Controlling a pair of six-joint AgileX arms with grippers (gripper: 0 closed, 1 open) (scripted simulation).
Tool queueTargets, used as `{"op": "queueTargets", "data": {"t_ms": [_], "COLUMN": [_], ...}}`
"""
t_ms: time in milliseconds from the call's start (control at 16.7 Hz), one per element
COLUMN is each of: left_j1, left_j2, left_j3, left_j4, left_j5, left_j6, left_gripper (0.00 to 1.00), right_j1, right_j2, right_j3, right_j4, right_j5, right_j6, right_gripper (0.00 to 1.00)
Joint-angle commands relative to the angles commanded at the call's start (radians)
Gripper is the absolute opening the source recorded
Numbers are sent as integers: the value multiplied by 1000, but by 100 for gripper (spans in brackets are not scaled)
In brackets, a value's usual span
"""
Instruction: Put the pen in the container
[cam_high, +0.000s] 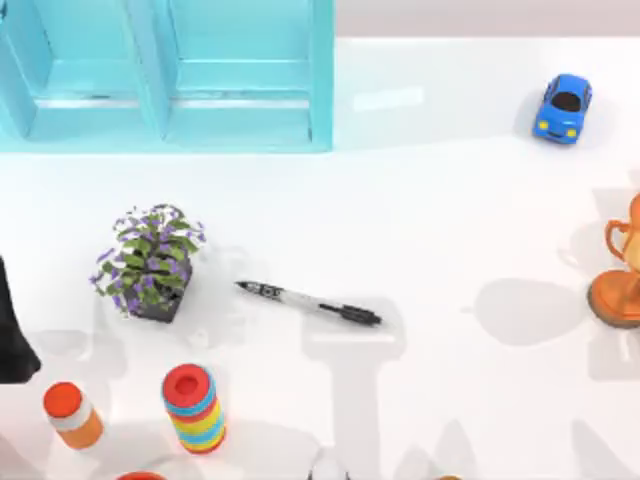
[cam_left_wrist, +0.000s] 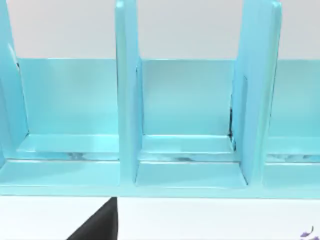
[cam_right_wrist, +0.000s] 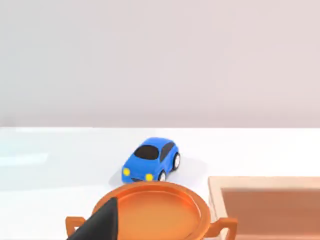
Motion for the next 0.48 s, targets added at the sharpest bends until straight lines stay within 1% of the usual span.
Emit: {"op": "queueTargets", "data": {"t_ms": [240, 480], "left_j1": [0, 0], "left_j2": [0, 0], "left_j3": [0, 0], "left_j4": [0, 0], "left_j5": [0, 0], "left_j6": [0, 0], "left_gripper": [100, 100], "right_j1": [7, 57], "right_j2": [25, 189], "right_j3": [26, 196], "right_j4": [-17, -127], "right_j5": [-2, -17], "right_j6": [-4, -33], "right_gripper": [100, 100]}}
